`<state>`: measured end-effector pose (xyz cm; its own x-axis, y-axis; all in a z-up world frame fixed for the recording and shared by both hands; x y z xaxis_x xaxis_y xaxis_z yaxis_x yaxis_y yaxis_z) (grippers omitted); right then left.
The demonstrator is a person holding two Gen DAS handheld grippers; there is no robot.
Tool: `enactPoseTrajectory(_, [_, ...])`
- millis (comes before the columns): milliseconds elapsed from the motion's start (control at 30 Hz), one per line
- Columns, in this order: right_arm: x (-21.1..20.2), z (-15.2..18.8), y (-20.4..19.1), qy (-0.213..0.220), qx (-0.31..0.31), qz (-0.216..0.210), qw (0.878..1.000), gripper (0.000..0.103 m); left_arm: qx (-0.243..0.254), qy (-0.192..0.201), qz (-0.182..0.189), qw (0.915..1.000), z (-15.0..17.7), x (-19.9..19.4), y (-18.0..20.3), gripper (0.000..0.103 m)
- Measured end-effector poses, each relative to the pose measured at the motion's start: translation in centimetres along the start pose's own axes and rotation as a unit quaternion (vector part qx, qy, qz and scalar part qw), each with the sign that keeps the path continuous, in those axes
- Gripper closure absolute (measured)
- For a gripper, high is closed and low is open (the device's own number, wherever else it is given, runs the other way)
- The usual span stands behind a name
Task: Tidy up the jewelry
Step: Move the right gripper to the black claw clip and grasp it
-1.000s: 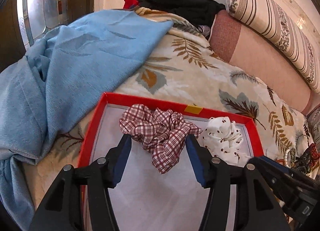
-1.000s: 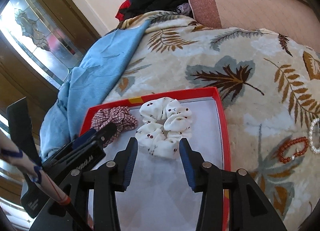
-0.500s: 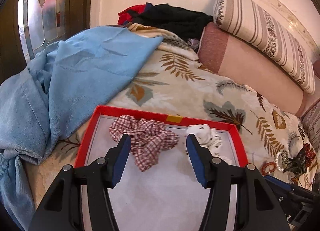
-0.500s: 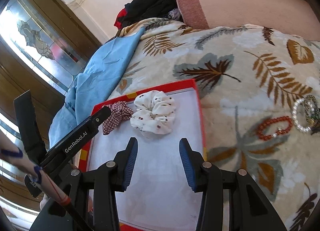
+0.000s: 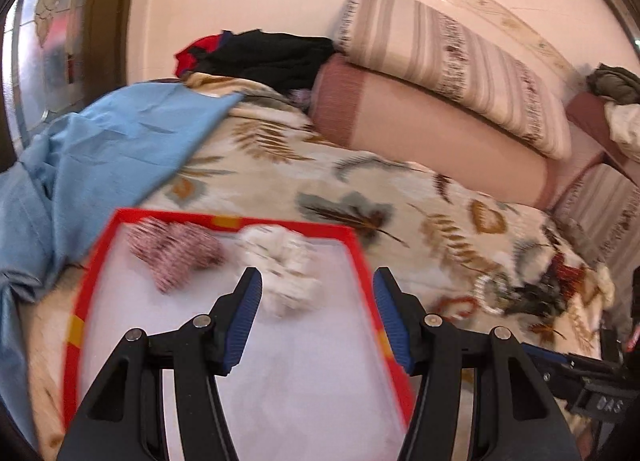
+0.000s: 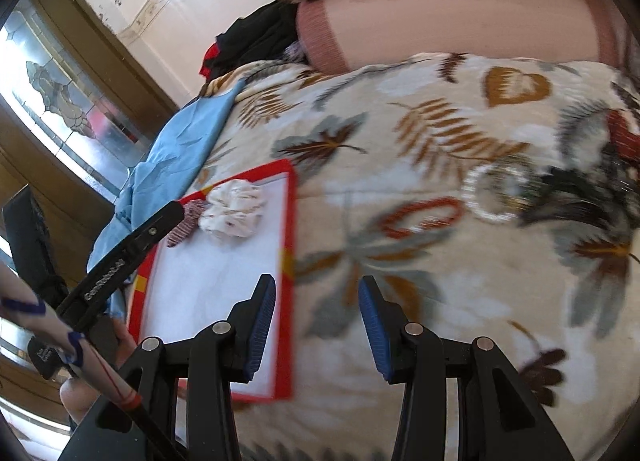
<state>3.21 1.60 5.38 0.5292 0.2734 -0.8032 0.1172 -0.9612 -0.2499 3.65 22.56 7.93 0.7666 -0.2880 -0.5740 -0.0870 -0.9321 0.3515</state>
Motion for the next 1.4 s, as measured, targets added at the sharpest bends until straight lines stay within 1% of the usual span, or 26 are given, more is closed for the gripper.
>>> enactPoseTrajectory(133, [-2.0, 0.8, 4.7, 0.018, 0.020, 0.015, 1.000, 0.056, 0.027, -0.011, 0.012, 0.9995, 2.0, 0.2, 3.6, 0.046])
enactPoseTrajectory(200, [-3.0, 1.1, 7.5, 0.028, 0.039, 0.019, 0.999, 0.056, 0.042, -0.022, 0.022, 0.9986, 3.3, 0.3, 5.8, 0.046])
enactPoseTrajectory(267, [-3.9, 1.1, 10.9, 0.043, 0.070, 0.028, 0.996, 0.056, 0.056, -0.039, 0.041, 0.9968, 4.7, 0.6, 8.2, 0.046])
enactPoseTrajectory(367, [-4.4, 0.7, 15.3, 0.047, 0.121, 0.033, 0.991, 0.056, 0.085, -0.063, 0.057, 0.9928, 5.8, 1.4, 11.5, 0.046])
enactPoseTrajectory(400, [-4.6, 0.3, 16.9, 0.050, 0.139, 0.041, 0.988, 0.056, 0.090, -0.066, 0.061, 0.9919, 5.6, 1.8, 12.3, 0.046])
enactPoseTrajectory(500, [-4.7, -1.6, 19.2, 0.060, 0.165, 0.048, 0.983, 0.057, 0.088, -0.071, 0.071, 0.9910, 4.6, 2.8, 14.0, 0.045])
enactPoseTrajectory(567, [-4.4, -3.2, 20.3, 0.069, 0.173, 0.054, 0.981, 0.057, 0.075, -0.084, 0.088, 0.9898, 3.6, 4.3, 14.6, 0.041])
enactPoseTrajectory(600, [-3.9, -3.9, 20.7, 0.068, 0.174, 0.056, 0.981, 0.058, 0.070, -0.090, 0.089, 0.9895, 3.3, 5.1, 14.7, 0.041])
enactPoseTrajectory(633, [-3.2, -4.6, 21.0, 0.062, 0.174, 0.052, 0.981, 0.065, 0.068, -0.095, 0.085, 0.9895, 3.1, 6.0, 14.7, 0.041])
enactPoseTrajectory(667, [-2.3, -5.3, 21.3, 0.057, 0.176, 0.047, 0.982, 0.067, 0.070, -0.098, 0.083, 0.9893, 3.0, 6.7, 14.6, 0.041])
enactPoseTrajectory(800, [0.4, -5.5, 22.1, 0.035, 0.177, 0.035, 0.983, 0.068, 0.070, -0.108, 0.083, 0.9882, 3.7, 8.6, 13.9, 0.041])
enactPoseTrajectory(900, [1.9, -4.4, 21.6, -0.003, 0.174, 0.016, 0.985, 0.068, 0.064, -0.121, 0.083, 0.9871, 3.7, 9.6, 13.4, 0.041])
enactPoseTrajectory(933, [2.0, -3.9, 21.1, -0.018, 0.167, 0.006, 0.986, 0.068, 0.064, -0.119, 0.083, 0.9873, 3.4, 9.6, 13.3, 0.041])
enactPoseTrajectory(1000, [1.5, -2.8, 19.6, -0.036, 0.154, -0.039, 0.987, 0.068, 0.071, -0.109, 0.078, 0.9884, 2.9, 9.3, 13.2, 0.041])
enactPoseTrajectory(1033, [1.2, -2.3, 18.5, -0.047, 0.136, -0.060, 0.988, 0.068, 0.078, -0.105, 0.076, 0.9885, 2.7, 9.1, 13.2, 0.041])
enactPoseTrajectory(1067, [0.5, -2.2, 18.0, -0.040, 0.126, -0.056, 0.990, 0.068, 0.083, -0.101, 0.072, 0.9888, 2.5, 8.8, 13.1, 0.041])
enactPoseTrajectory(1167, [-1.2, -3.1, 18.8, 0.010, 0.128, -0.022, 0.991, 0.068, 0.088, -0.097, 0.066, 0.9892, 2.2, 8.8, 12.9, 0.041])
enactPoseTrajectory(1300, [-0.3, -3.5, 20.9, 0.014, 0.160, 0.001, 0.987, 0.068, 0.075, -0.103, 0.062, 0.9899, 2.3, 9.3, 12.3, 0.041])
enactPoseTrajectory(1367, [0.1, -4.3, 21.5, 0.031, 0.157, 0.037, 0.986, 0.068, 0.063, -0.103, 0.065, 0.9905, 2.4, 9.5, 11.9, 0.041])
enactPoseTrajectory(1400, [0.5, -4.9, 21.8, 0.034, 0.161, 0.032, 0.986, 0.068, 0.061, -0.103, 0.066, 0.9906, 2.6, 9.6, 11.9, 0.041])
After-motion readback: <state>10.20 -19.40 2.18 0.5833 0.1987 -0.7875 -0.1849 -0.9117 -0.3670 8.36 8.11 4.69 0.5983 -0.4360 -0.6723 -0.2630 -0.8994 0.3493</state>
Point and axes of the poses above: each gripper's, at about its wrist camera, not at the fingertips, and x roughly the way its jaws point, y to its right, z to its underside, the point moved 5 cm from there along x, roughly the way its jaws point, and after that the axes turned 12 degrees about z, right-handed, at the moved point
